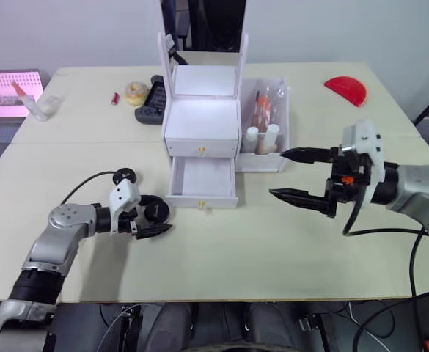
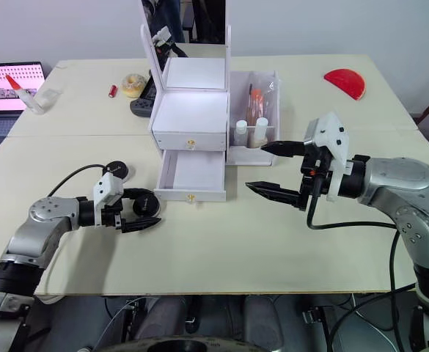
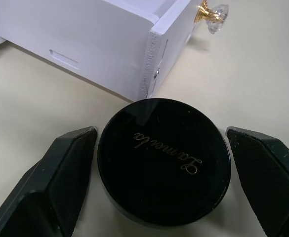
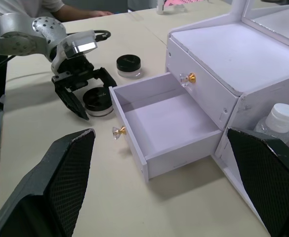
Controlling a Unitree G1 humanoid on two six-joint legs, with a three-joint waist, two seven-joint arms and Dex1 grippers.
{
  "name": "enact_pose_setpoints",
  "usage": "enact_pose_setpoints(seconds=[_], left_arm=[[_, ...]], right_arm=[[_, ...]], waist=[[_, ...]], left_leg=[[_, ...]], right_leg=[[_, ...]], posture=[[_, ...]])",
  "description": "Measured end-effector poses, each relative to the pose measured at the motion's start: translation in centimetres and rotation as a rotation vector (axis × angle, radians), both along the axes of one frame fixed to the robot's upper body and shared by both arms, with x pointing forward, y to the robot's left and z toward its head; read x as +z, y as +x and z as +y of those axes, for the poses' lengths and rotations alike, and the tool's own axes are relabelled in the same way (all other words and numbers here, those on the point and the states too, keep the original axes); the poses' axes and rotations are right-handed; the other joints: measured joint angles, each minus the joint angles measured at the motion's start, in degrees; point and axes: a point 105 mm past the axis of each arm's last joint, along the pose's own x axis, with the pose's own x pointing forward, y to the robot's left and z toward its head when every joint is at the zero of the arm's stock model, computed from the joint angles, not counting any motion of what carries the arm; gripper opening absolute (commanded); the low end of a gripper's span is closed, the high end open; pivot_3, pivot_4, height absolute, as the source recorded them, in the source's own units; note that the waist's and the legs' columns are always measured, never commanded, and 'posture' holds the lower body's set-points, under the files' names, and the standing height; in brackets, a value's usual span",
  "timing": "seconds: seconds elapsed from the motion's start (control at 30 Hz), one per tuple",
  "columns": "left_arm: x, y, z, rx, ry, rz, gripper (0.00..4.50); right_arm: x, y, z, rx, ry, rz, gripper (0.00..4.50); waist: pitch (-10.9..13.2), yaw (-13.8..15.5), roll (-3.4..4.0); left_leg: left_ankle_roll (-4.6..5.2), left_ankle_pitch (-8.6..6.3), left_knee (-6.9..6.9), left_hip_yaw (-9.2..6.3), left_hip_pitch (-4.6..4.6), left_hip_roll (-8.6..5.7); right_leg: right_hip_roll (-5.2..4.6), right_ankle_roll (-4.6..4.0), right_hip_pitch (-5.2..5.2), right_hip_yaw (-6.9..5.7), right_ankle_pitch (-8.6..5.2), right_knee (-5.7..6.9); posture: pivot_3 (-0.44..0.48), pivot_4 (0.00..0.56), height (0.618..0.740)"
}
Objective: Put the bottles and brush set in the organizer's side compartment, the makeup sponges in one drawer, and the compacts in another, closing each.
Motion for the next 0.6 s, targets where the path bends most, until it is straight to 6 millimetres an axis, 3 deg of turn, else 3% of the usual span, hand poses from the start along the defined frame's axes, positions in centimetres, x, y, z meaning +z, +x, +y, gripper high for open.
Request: enact_pose_setpoints(seconds=[0.1,0.3,0.47,0.6], left_arm=[[0.0,0.2,-0.1,0.001,-0.013,-0.002,2.7],[0.0,-0.2,0.4,-0.009,-0.008,0.004,2.7],[0.3,-1.7,3.0,0.016,0.045,0.049,2.7],[2.7,-1.9,5.2,0.084,0.041,0.039,2.7]], right_arm=[[0.0,0.0,0.0,-0.004,0.0,-0.004,4.5],[0.0,0.1,0.1,-0.008,0.0,-0.005,4.5],[-0.1,0.2,0.0,-0.012,-0.001,-0.007,4.5],[-0.2,0.3,0.0,-0.011,0.003,-0.005,4.5]], waist=[[0.0,0.0,0.0],[0.0,-0.2,0.0],[0.0,-1.1,-0.01],[0.0,-1.3,-0.03]], left_leg=[[0.0,0.0,0.01,0.0,0.0,0.0],[0.0,0.0,-0.01,-0.01,0.01,0.0],[0.0,0.0,-0.1,-0.03,0.01,0.04],[-0.02,0.01,-0.09,-0.08,0.01,0.03]], right_leg=[[0.01,0.0,0.01,-0.07,0.0,0.0],[0.03,0.01,-0.01,-0.08,0.01,0.0],[0.04,0.01,-0.05,-0.06,0.0,0.01],[0.03,0.0,-0.02,-0.07,0.0,0.01]], posture=[[0.0,0.15,0.74],[0.0,0.15,0.74],[0.0,0.15,0.74],[0.0,0.15,0.74]])
